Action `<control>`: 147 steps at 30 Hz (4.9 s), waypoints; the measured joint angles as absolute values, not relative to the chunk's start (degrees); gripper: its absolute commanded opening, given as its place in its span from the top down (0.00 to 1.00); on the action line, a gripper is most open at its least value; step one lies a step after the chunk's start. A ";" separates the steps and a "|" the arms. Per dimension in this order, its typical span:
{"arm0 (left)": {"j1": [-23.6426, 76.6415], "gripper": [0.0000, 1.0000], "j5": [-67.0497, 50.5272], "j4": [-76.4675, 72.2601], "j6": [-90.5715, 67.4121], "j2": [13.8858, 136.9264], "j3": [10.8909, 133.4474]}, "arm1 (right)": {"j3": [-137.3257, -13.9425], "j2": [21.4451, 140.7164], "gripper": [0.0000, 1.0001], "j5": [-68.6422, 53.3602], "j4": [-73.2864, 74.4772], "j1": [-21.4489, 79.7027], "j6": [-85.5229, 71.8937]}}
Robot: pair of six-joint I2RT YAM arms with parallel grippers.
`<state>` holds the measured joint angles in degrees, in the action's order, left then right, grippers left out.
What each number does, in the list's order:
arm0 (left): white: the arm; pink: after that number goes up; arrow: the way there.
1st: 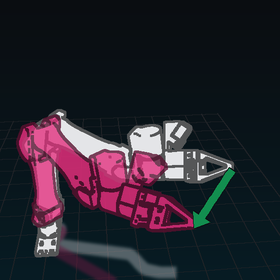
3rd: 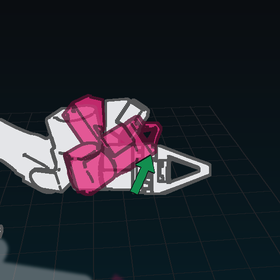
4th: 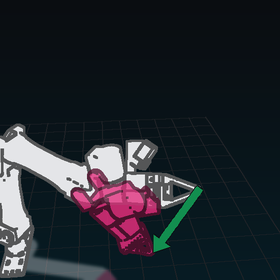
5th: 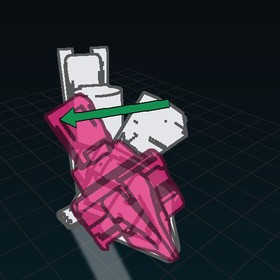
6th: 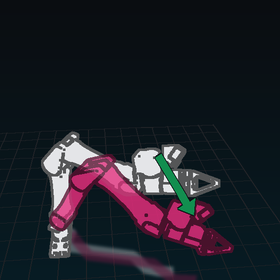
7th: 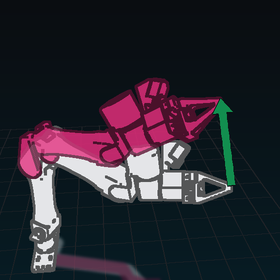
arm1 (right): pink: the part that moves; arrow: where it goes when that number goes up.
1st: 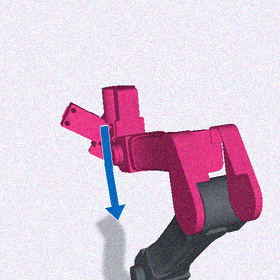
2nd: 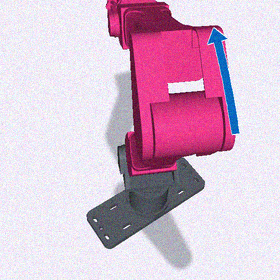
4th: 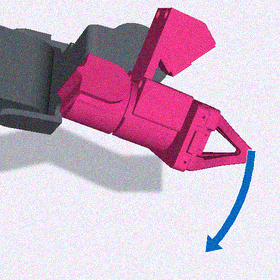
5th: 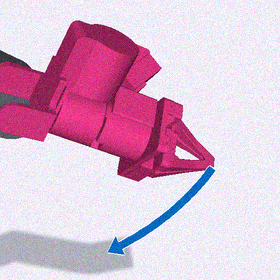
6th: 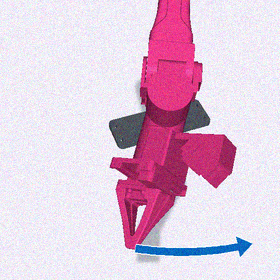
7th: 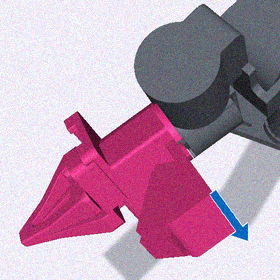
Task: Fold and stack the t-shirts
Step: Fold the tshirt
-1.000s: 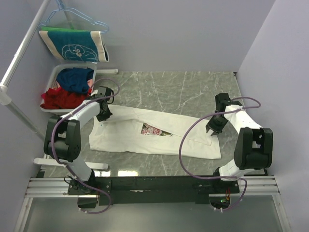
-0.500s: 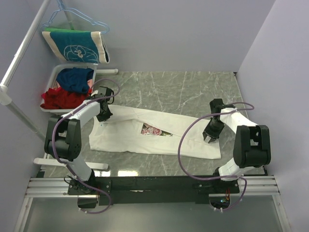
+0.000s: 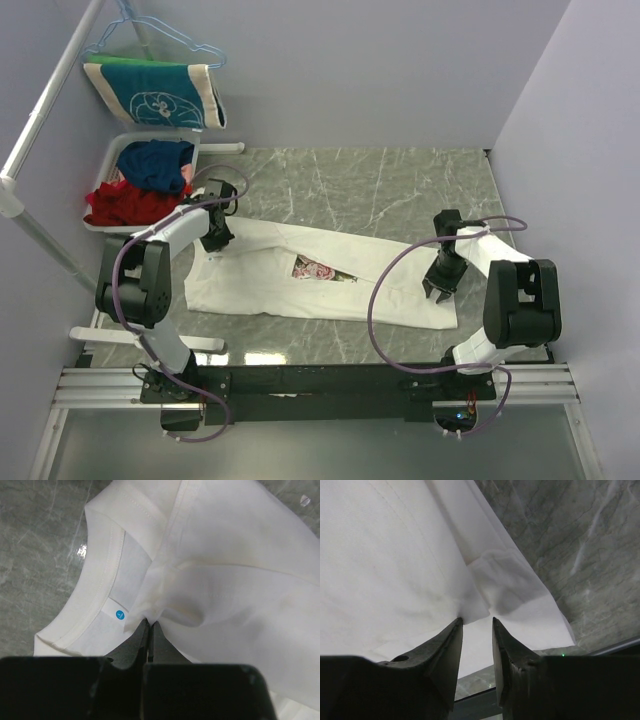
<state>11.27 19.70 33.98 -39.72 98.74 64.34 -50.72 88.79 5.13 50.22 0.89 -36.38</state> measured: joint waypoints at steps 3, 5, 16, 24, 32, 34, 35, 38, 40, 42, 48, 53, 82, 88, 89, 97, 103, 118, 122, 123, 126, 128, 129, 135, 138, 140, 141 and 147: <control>11.27 0.99 19.70 33.95 -39.70 98.96 64.97 | -50.68 88.95 0.62 5.15 49.98 0.89 -36.40; 11.27 0.99 19.70 33.98 -39.70 99.02 65.17 | -50.61 89.30 0.62 5.17 49.54 0.89 -36.40; 11.27 0.99 19.38 34.44 -39.68 99.92 66.61 | -51.55 92.36 0.77 4.27 48.64 0.91 -36.62; 11.27 0.99 19.38 34.61 -39.68 100.14 66.65 | -52.40 92.44 0.96 5.39 49.23 0.99 -36.64; 11.27 0.99 19.53 34.89 -39.72 100.14 66.67 | -55.86 92.01 1.00 9.85 51.75 0.99 -36.88; 11.27 0.99 19.77 35.05 -39.77 100.14 66.70 | -56.86 91.29 1.00 10.96 52.38 0.97 -37.08; 11.27 0.99 19.86 35.27 -39.77 100.14 66.83 | -57.23 91.00 1.00 11.33 52.56 0.97 -37.19; 11.27 0.99 20.08 35.90 -39.77 100.09 67.42 | -58.08 90.43 1.00 12.51 52.86 0.95 -37.63; 11.27 0.99 20.47 36.53 -39.77 99.77 67.83 | -58.11 90.43 1.00 12.97 52.97 0.86 -37.78; 11.27 0.99 20.82 37.36 -39.79 98.78 67.88 | -58.08 90.43 1.00 13.52 53.19 0.84 -38.00; 11.29 0.99 22.22 40.60 -40.18 92.95 67.88 | -57.98 90.43 1.00 14.48 53.17 -0.47 -38.11; 11.29 0.95 22.61 42.17 -40.21 89.49 67.85 | -57.28 90.43 1.00 14.92 53.06 -1.32 -38.06; 11.20 0.40 18.13 38.54 -41.17 90.00 68.69 | -68.51 97.10 0.61 8.49 47.07 4.62 -35.88; 11.22 0.44 14.04 36.56 -40.95 100.99 73.56 | -74.26 109.78 0.61 5.15 47.35 10.90 -35.16; 11.20 0.44 13.61 36.77 -40.93 103.15 74.17 | -75.33 110.26 0.61 4.56 46.81 11.38 -35.09; 11.62 0.49 15.18 40.18 -41.21 116.57 84.64 | -82.35 115.59 0.61 3.77 50.76 11.49 -34.41; 12.43 0.46 16.86 42.46 -41.19 121.27 91.79 | -88.27 119.55 0.61 3.33 54.15 9.54 -33.74; 12.95 0.39 14.22 46.50 -39.90 137.71 119.33 | -117.95 136.49 0.61 6.55 59.53 0.80 -31.14; 12.88 0.36 12.58 45.01 -37.58 139.90 123.70 | -124.70 140.05 0.61 7.70 59.40 0.56 -30.44; 12.82 0.35 12.25 44.51 -36.93 139.90 123.83 | -124.75 140.05 0.61 7.70 59.05 0.47 -30.35; 12.56 0.34 11.49 42.02 -35.03 138.37 122.80 | -121.99 138.37 0.60 7.53 56.16 0.49 -30.35; 12.40 0.34 11.07 40.10 -34.15 136.11 120.20 | -117.82 135.61 0.74 7.16 53.76 0.62 -30.33; 12.36 0.35 10.68 39.57 -33.80 134.50 118.52 | -115.46 133.88 0.79 6.87 52.80 0.82 -30.30; 11.92 0.40 5.65 36.03 -32.32 126.87 112.73 | -111.57 124.77 0.73 5.58 48.51 3.51 -29.02; 12.03 0.41 1.52 34.30 -31.97 126.72 113.08 | -115.04 123.59 0.71 4.99 47.68 7.20 -28.32; 12.21 0.41 -0.97 34.11 -31.83 127.70 113.89 | -117.16 123.68 0.71 4.51 47.11 9.91 -27.81; 12.47 0.41 -2.33 33.80 -31.53 128.60 114.54 | -118.19 123.90 0.71 4.25 47.24 11.18 -27.59; 15.27 0.40 -4.73 33.39 -30.26 132.18 115.28 | -119.61 125.32 0.70 1.93 47.13 16.29 -27.38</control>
